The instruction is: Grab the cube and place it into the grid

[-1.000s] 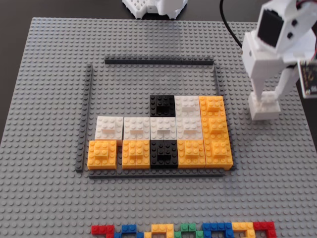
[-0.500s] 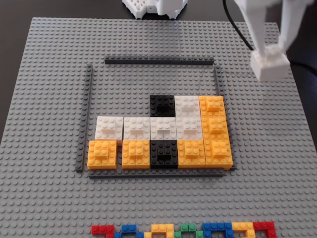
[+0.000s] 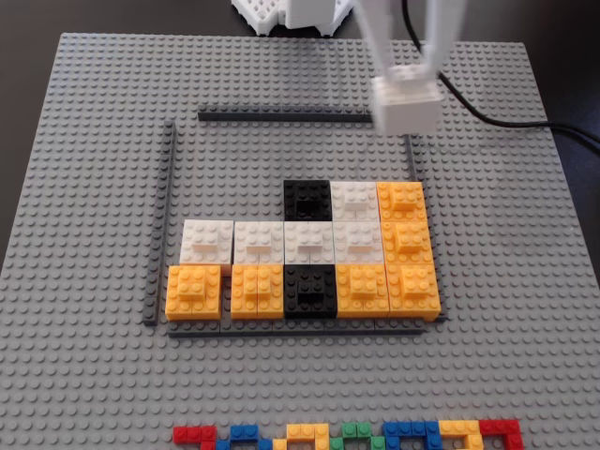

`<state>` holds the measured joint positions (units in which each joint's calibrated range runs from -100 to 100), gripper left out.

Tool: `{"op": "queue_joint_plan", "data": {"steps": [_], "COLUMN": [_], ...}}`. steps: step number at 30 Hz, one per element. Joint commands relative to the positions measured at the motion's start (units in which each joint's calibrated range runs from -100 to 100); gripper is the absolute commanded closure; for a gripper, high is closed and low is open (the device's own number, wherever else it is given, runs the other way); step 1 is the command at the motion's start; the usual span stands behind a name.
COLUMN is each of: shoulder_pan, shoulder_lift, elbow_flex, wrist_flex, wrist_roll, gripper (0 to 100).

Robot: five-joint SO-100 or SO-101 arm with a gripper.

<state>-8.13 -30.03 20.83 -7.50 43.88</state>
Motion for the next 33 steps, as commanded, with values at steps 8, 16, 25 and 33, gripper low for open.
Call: {"op": "queue_joint_plan", "data": {"steps": [8, 16, 25, 33], "shoulder_pan": [10.82, 16.79, 19.00, 19.22], "shoulder_lift": [-9.79, -8.07, -1.70, 2.08], "elbow_flex": [11.20, 19.63, 24.16, 25.07], "wrist_flex": [-3.98, -9.55, -13.95, -15.51], "wrist_roll": [6.64, 10.55, 11.87, 11.97], "gripper": [92, 93, 92, 92]}}
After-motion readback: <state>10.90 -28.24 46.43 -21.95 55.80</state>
